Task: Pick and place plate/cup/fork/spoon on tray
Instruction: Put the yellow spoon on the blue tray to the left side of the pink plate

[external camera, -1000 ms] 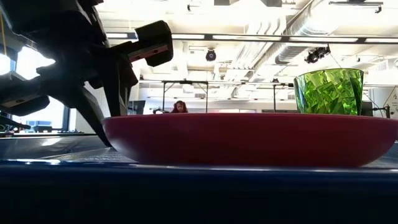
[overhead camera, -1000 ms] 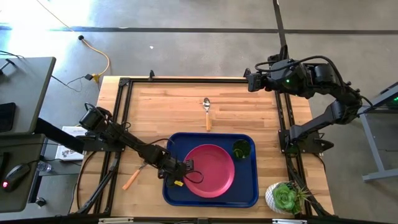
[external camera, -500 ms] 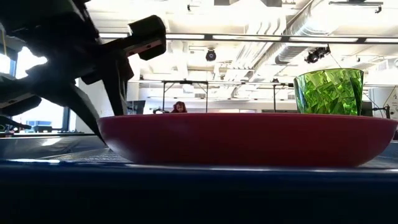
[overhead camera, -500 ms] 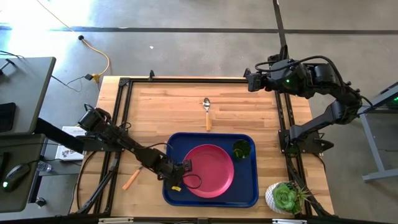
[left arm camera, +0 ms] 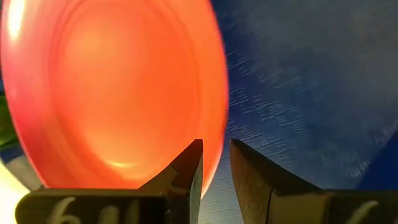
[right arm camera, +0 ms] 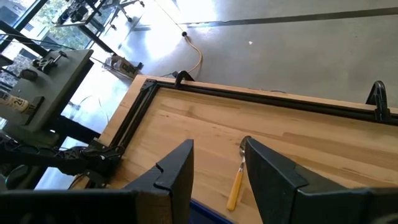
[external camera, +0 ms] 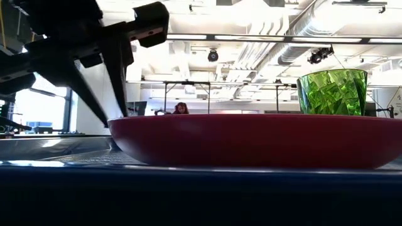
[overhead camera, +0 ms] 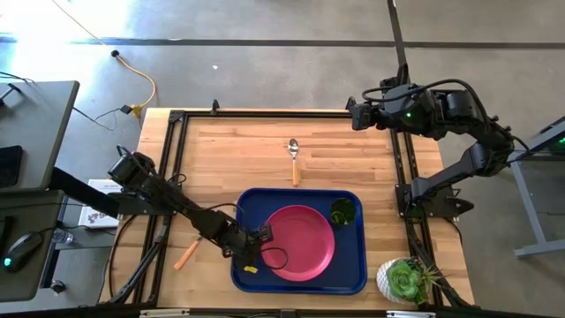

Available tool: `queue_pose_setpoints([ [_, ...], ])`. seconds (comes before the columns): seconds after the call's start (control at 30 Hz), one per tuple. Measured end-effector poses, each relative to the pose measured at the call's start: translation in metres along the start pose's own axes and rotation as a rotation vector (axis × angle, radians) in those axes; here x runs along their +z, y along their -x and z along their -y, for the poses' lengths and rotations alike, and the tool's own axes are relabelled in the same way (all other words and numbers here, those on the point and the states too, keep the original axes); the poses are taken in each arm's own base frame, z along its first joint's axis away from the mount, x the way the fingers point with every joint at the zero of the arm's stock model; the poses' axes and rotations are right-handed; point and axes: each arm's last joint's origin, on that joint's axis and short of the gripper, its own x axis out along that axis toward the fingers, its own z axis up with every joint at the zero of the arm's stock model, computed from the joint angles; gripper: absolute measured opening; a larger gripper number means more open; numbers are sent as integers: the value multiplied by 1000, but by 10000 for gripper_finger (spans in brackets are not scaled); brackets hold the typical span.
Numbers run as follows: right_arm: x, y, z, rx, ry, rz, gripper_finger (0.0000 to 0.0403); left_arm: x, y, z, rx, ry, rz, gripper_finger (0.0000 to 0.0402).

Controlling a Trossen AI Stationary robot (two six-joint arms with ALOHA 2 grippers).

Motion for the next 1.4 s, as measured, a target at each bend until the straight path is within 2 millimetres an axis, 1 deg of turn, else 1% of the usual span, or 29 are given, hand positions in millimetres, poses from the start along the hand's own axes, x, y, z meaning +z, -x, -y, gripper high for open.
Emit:
queue_pose_setpoints([
  [0.13,0,0,0,9,-1,-14,136,0,7,-5,32,36,-48,71],
  [0.2,-1,0,0,15,0,-23,136,-1,15,-8,21,65,-72,71],
  [0.3,-1,0,-1,22,-1,-30,136,-1,25,-15,18,147,-71,71],
  [0.43,-1,0,-2,29,-5,-31,136,-9,40,-23,45,279,-88,71],
  [0.57,-3,-6,-5,27,13,-50,136,-27,59,-30,98,452,-143,71],
  [0.73,-7,-19,-11,15,57,-95,136,-54,86,-40,191,752,-196,71],
  [0.9,-10,-34,-17,1,188,-125,136,-82,114,-46,296,1030,-236,71],
  [1.03,-10,-46,-20,-23,258,-128,136,-104,135,-47,372,1273,-245,71],
  [1.23,-8,-73,-21,-73,324,-158,136,-134,162,-42,477,1609,-270,71],
  [1.4,-7,-103,-20,-110,403,-225,136,-154,176,-37,568,1773,-316,71],
])
